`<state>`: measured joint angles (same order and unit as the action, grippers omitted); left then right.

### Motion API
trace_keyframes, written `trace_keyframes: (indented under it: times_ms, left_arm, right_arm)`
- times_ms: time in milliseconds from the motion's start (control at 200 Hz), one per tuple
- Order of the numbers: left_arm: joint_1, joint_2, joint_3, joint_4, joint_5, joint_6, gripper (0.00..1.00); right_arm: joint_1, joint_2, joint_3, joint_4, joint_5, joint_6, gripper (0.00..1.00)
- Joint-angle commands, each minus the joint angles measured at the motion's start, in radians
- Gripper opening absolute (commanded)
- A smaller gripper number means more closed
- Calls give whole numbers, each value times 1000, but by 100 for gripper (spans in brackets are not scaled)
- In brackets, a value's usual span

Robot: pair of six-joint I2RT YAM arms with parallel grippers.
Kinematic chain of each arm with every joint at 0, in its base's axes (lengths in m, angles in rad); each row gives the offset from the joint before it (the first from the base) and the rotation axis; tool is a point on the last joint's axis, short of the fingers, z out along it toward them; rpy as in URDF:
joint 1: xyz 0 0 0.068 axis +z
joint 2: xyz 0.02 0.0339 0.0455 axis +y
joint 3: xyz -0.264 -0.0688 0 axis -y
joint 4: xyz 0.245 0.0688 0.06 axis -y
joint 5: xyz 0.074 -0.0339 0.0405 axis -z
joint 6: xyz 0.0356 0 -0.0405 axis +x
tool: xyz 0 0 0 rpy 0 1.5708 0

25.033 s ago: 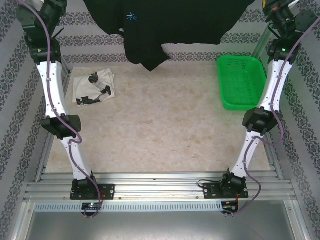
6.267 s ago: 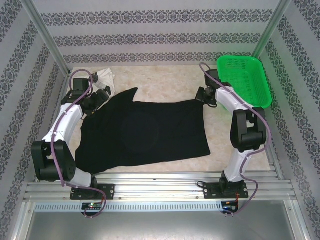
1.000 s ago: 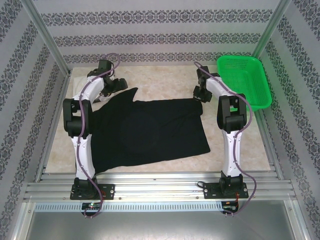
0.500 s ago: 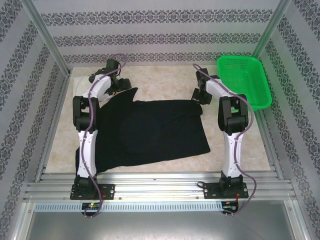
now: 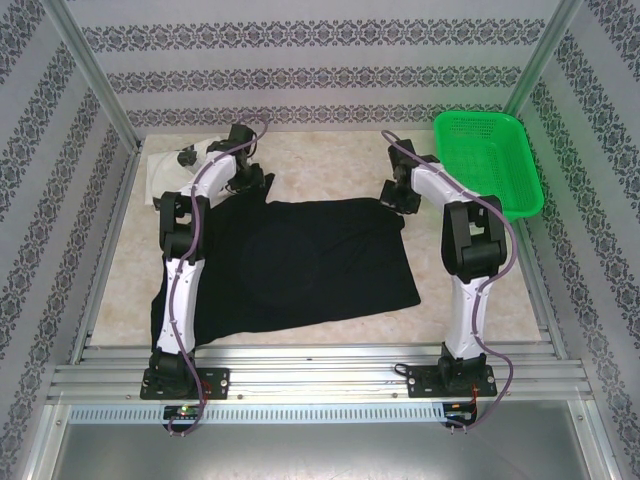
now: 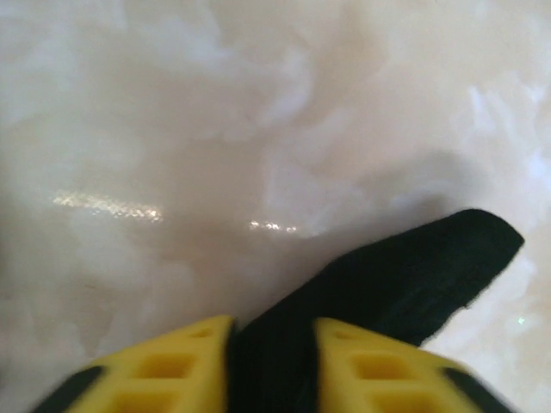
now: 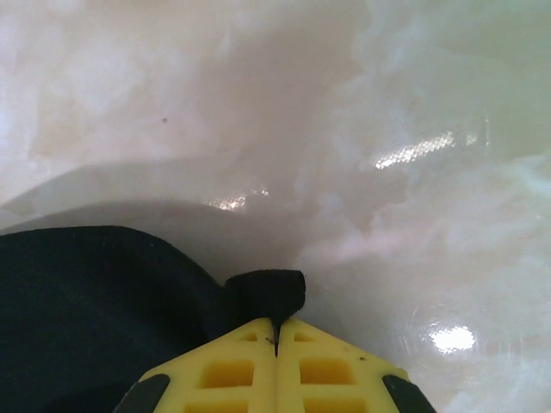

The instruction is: Fold and stack the t-shirts

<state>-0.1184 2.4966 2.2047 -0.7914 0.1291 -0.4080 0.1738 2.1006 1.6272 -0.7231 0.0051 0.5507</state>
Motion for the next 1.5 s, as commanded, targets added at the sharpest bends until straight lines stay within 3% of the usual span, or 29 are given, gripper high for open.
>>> trace_keyframes:
  times_ms: [0, 130, 385, 505, 729, 1034, 1144, 1294, 1384, 1494]
  left_arm:
    - [3, -2, 66, -47, -32, 19, 15]
    - [16, -65, 89, -59, -107, 57, 10]
    - [3, -201, 59, -47, -195, 143, 11]
    - [0, -253, -15, -11, -167, 145, 13]
    - [-76, -397, -274, 110, -133, 105, 13]
    - [-131, -574, -740, 317, 16, -120, 15]
    - [-140, -621, -856, 410, 119, -163, 28]
    - [-132, -689, -887, 506, 284, -125, 62]
    - [-110, -699, -801, 411, 233, -65, 73]
    - [-62, -663, -674, 277, 148, -29, 77]
  right_arm:
    - [-2, -38, -26, 7, -16, -12, 0]
    - [-5, -43, -44, 9, -8, -19, 0]
    - [-26, -34, -55, 32, 7, -1, 0]
    - [-33, -20, -45, 36, 18, -6, 0]
    - [-55, -27, -65, 40, 29, -1, 0]
    - [-60, -19, -84, 48, 21, 0, 0]
    - [-60, -11, -74, 42, 21, -6, 0]
    - [-61, -1, -72, 37, 16, -7, 0]
    - [-59, -2, -79, 39, 12, -7, 0]
    - [-59, -6, -84, 40, 10, -9, 0]
